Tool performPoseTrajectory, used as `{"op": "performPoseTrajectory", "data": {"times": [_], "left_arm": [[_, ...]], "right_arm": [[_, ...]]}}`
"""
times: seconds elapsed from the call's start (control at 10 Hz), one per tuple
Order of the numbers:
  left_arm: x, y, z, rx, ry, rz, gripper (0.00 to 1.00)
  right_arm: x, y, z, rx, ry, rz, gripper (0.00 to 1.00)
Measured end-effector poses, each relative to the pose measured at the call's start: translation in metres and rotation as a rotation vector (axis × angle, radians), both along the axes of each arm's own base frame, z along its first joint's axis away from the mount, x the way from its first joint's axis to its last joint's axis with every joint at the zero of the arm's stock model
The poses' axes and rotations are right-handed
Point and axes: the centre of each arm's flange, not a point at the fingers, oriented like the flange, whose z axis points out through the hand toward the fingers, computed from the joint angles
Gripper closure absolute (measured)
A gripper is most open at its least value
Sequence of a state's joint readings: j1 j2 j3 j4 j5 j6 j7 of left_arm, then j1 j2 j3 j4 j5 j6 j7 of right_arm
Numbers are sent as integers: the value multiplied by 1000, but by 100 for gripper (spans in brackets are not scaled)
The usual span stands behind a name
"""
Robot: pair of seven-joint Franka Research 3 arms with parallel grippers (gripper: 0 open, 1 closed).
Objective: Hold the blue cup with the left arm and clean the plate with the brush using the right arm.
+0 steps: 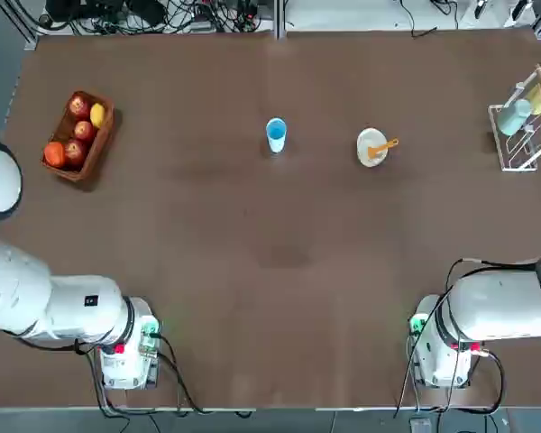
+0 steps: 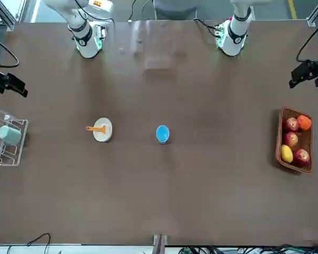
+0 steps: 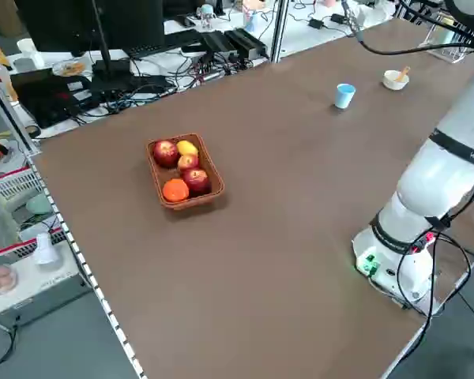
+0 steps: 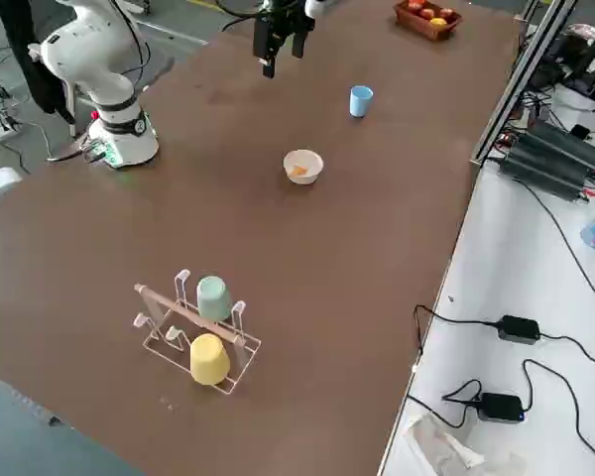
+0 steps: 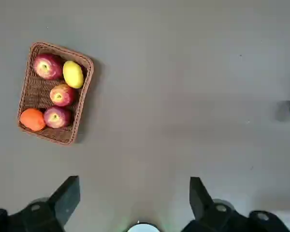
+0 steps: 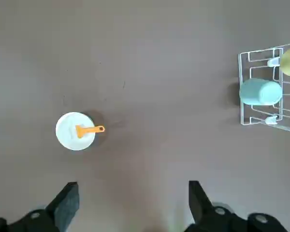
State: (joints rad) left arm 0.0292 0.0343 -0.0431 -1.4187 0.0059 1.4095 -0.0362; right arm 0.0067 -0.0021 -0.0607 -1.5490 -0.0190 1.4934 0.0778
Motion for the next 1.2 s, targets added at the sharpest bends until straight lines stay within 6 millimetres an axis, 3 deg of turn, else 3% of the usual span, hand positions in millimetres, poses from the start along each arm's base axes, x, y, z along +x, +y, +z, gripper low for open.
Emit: {"op": "performPoseTrajectory", "data": {"times": [0.5,0.9,1.0,1.2], "left_arm": [[9,-4,-8,-125,-8,48,0],[42,-8,-46,-291,-21,-104,0],[50,-9,-65,-309,-2,-193,0],[74,-16,-124,-419,41,-375,0]], "right_arm": [[3,0,-10,1,-1,-2,0],[14,1,-98,0,-4,-3,0],[13,1,-124,5,1,-5,0],[6,0,-172,40,6,-30,0]]}}
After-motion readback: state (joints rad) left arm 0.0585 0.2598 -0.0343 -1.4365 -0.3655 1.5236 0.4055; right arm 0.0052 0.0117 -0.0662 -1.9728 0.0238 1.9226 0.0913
